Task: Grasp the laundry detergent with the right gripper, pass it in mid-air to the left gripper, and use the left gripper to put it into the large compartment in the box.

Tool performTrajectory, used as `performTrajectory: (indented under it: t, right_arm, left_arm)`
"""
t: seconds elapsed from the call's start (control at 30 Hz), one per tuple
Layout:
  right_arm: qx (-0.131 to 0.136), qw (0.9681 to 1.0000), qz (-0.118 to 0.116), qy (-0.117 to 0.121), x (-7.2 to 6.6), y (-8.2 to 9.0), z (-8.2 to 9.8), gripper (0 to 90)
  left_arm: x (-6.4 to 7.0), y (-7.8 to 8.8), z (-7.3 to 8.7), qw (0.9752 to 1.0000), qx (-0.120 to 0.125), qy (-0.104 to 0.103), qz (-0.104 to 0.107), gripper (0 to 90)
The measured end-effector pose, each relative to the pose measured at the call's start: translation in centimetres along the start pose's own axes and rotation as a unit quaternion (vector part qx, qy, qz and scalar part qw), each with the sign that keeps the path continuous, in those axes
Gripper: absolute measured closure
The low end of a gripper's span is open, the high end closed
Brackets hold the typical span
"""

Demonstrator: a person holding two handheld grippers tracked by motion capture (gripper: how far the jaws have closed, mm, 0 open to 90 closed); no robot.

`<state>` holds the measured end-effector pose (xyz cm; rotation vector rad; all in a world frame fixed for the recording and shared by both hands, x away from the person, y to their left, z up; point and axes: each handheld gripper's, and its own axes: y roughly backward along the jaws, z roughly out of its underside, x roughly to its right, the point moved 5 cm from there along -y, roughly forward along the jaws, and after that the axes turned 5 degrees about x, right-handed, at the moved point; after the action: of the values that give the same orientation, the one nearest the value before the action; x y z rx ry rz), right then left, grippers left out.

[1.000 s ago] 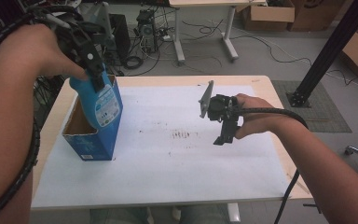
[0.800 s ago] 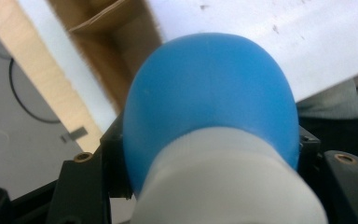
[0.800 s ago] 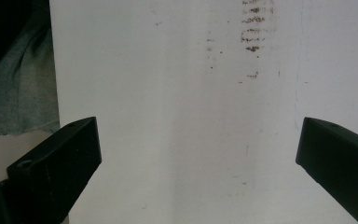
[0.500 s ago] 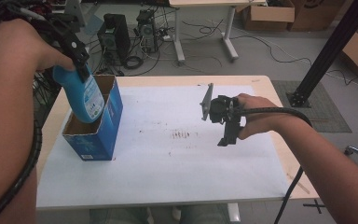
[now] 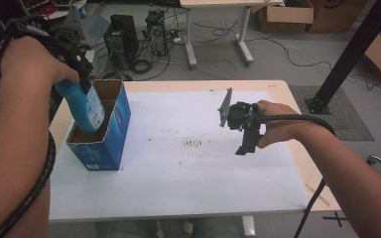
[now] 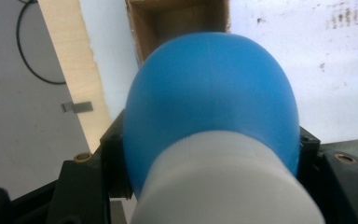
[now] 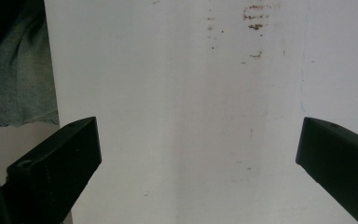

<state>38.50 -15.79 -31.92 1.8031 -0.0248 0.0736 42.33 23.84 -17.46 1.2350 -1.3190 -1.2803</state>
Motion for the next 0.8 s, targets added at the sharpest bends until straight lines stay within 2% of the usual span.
performTrajectory:
  t: [0.13, 0.27, 0.47, 0.63, 0.8]
  right_arm:
    - [0.002, 1.0000, -0.002, -0.007, 0.1, -0.1, 0.2, 0.0]
    - [0.003, 1.0000, -0.005, -0.007, 0.1, -0.2, 0.2, 0.0]
    - [0.007, 0.9999, -0.004, -0.010, 0.3, -0.3, 0.3, 0.0]
    - [0.008, 0.9999, -0.007, -0.013, 0.3, -0.6, 0.4, 0.0]
    - [0.008, 0.9998, -0.010, -0.015, 0.3, -0.8, 0.5, 0.0]
  left_arm:
    - [-0.3, -1.6, -0.1, 0.9999, -0.008, 0.001, -0.010, 37.8]
    - [-0.5, -3.1, -0.2, 0.9999, -0.002, 0.001, -0.012, 37.8]
    - [-0.7, -6.5, -0.3, 0.9999, -0.013, -0.003, 0.001, 37.7]
    - [-0.6, -9.0, -0.4, 0.9998, -0.020, -0.003, -0.002, 37.8]
    - [-0.6, -11.1, -0.3, 0.9996, -0.026, -0.002, 0.007, 37.8]
